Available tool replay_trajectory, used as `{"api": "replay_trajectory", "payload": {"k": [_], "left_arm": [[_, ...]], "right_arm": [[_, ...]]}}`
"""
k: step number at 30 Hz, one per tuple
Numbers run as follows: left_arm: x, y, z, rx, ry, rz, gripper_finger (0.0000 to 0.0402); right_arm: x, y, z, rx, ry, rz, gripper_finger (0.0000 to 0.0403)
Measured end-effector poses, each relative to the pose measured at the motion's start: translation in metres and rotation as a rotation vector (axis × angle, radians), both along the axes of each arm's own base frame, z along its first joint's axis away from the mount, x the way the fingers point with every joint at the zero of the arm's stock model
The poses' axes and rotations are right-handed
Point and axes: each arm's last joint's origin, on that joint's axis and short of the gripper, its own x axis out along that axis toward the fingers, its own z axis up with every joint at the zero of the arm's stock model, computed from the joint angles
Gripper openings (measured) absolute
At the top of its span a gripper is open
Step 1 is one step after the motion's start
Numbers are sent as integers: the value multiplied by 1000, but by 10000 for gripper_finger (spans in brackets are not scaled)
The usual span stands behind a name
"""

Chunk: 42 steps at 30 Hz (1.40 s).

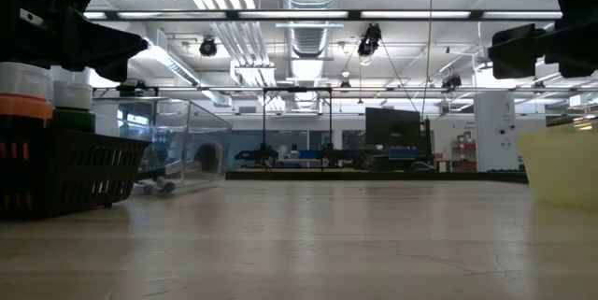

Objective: Pick & Place Paint Supplies
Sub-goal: Return to Home Position

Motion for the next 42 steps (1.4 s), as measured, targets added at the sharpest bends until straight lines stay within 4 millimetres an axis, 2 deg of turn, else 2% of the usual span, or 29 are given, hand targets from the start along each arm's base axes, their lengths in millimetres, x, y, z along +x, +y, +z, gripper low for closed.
{"api": "replay_trajectory", "payload": {"k": [12, 27, 35, 42], "left_arm": [[0, 0, 0, 0, 0, 0, 66], [0, 0, 0, 0, 0, 0, 66], [0, 0, 0, 0, 0, 0, 66], [0, 0, 0, 0, 0, 0, 66]], "right_arm": [[-17, -5, 2, -62, -46, 49, 232], [-18, -8, 6, -272, -139, 41, 232], [-18, -8, 8, -147, -126, 28, 232], [-18, -8, 7, -151, -121, 29, 232]]}}
